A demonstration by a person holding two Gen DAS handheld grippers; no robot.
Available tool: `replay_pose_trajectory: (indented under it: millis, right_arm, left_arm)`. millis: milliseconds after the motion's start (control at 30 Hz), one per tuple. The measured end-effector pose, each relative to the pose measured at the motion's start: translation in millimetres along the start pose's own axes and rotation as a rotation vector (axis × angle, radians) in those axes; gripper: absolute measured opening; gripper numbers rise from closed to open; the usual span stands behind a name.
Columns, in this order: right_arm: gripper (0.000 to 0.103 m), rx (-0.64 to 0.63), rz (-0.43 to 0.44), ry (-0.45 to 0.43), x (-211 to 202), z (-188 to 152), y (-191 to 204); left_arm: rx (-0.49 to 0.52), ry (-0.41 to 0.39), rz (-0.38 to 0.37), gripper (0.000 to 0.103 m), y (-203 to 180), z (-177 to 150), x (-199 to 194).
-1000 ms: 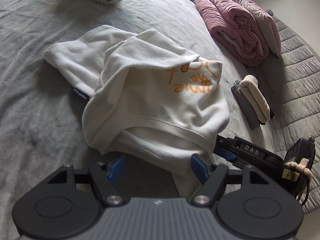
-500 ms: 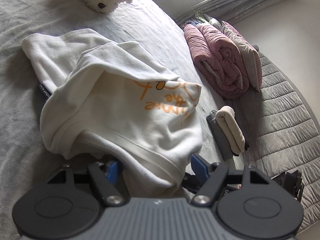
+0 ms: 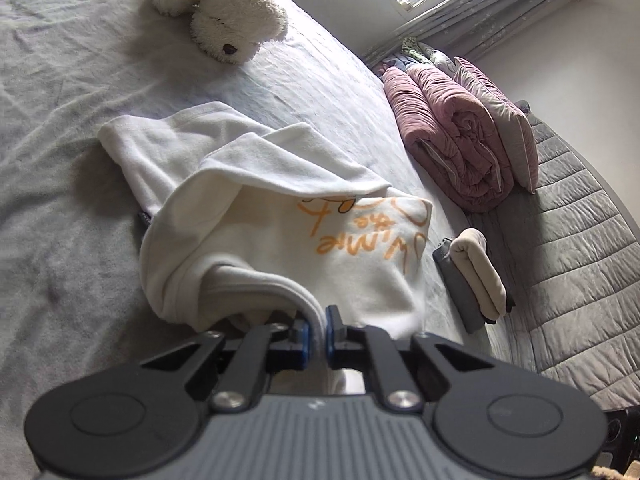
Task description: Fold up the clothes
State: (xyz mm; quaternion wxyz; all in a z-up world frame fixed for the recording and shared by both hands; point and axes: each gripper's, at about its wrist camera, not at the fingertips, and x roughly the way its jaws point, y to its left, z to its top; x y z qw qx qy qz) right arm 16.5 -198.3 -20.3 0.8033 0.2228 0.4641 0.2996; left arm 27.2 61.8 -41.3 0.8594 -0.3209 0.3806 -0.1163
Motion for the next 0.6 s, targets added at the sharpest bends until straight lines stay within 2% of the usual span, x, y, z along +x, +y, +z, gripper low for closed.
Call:
replay_pose_trajectory:
  millis: [133, 333, 433, 533, 600]
  right_arm:
    - [0.009, -0.036, 0.067, 0.026, -6.0, -5.8, 15.0]
    - [0.009, -0.104, 0.162, 0.092, -0.5, -17.8, 44.0]
    - [0.009, -0.114, 0.245, 0.168, 11.6, -27.5, 58.4]
    - [0.009, -0.189, 0.247, 0.209, 23.0, -37.0, 80.8]
    - [0.009, -0.219, 0.225, 0.203, 26.2, -35.5, 86.5]
  left_arm:
    - [0.093, -0.063, 0.046, 0.007, -5.8, 8.1, -18.9]
    - [0.130, -0.123, 0.103, 0.007, 4.0, 23.0, -41.7]
    - [0.148, -0.150, 0.144, 0.007, 8.7, 29.4, -52.0]
    - [0.156, -0.156, 0.189, 0.007, 17.5, 33.8, -59.5]
    - [0.150, -0.145, 0.203, 0.007, 25.1, 35.4, -61.6]
